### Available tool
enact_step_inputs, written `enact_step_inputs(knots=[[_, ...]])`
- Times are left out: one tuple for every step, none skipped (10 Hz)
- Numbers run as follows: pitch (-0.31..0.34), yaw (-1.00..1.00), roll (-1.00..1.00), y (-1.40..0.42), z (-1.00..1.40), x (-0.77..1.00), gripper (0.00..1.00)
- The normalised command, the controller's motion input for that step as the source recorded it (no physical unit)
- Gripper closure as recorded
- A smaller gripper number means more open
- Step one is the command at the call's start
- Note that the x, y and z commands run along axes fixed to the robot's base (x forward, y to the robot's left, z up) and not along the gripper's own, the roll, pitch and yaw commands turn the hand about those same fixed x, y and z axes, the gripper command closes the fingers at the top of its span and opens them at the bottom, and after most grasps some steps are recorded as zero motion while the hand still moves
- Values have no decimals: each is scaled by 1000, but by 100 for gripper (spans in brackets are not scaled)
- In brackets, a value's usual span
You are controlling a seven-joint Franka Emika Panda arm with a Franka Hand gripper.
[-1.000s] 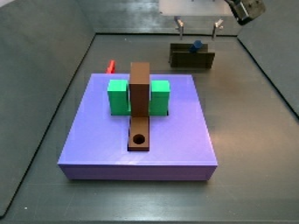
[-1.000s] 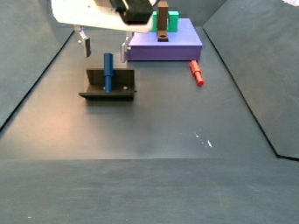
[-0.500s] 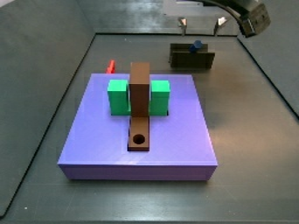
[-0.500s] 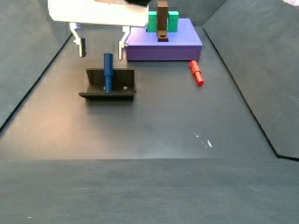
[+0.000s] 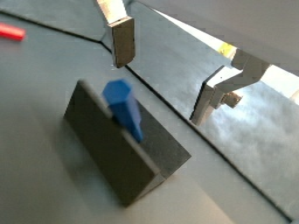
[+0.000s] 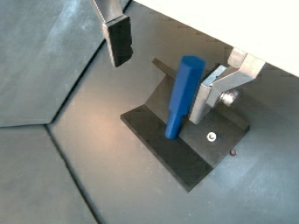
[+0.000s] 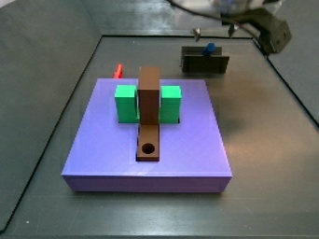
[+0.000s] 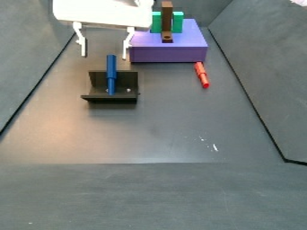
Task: Pick up the blue object. Move up. Place the blue object on the fixture. Regrasp the blue object. Move to above the board. Insert the blue object.
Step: Regrasp the blue object.
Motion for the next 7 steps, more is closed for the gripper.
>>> enact_step_inputs(knots=[[-183,309,694,-271,-343,-71,0],[-191,294,514,-200,-343,-51,0],[-77,240,531,-143,-140,0,0],[-43,143,529,-91,-103,240,0],[-57,60,457,-37,-183,257,0],[0,14,357,-49,-203,243,0],[0,34,271,-3,-160,154,0]])
